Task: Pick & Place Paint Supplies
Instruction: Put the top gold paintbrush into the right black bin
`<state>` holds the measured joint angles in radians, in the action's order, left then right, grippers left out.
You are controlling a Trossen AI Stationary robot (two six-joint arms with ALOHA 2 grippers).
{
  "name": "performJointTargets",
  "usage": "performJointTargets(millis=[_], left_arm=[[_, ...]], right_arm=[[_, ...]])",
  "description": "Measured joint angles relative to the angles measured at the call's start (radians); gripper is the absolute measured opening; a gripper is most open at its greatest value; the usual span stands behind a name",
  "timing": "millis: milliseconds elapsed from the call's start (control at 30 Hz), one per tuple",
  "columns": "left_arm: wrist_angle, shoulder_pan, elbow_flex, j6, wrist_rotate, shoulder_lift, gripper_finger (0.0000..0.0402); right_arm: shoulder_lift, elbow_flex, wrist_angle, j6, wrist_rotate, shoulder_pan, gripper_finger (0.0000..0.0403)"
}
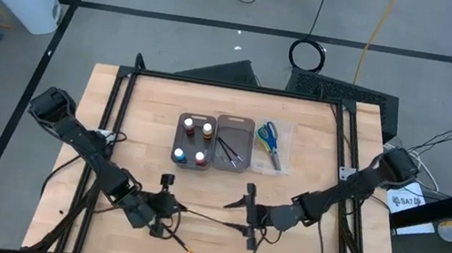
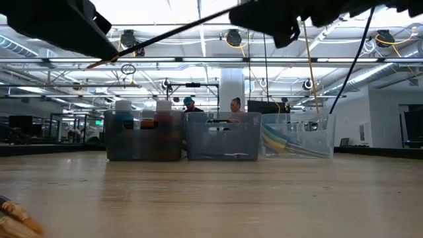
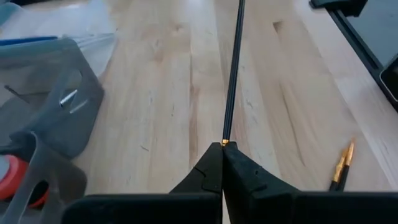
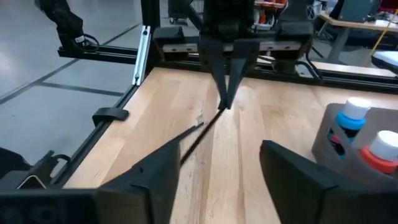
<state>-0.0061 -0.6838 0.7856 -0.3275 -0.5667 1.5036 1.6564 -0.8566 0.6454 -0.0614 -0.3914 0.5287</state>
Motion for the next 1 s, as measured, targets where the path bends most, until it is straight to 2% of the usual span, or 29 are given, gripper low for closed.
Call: performJointTargets(millis=[133,233,367,1000], left_arm=[[0.007,0.0,0.0,0.007,0.0,0.0,0.0],[0.005,0.0,0.0,0.008,0.0,0.0,0.0],[0.002,0.0,0.0,0.008,0.0,0.0,0.0],[0.003,0.002,0.001,0.006,-0.012,0.0,0.0]], right_arm=[[0.045,0.0,0.047,-0.005,0.006,-0.019,0.024],[0.06,0.0,0.051,-0.035,0.066,-0.034,0.0248],[0.059,0.0,0.059,-0.057,0.132,-0.038,0.0246],[0.054,0.0,0.02,-0.051,0.133,-0.022,0.0233]])
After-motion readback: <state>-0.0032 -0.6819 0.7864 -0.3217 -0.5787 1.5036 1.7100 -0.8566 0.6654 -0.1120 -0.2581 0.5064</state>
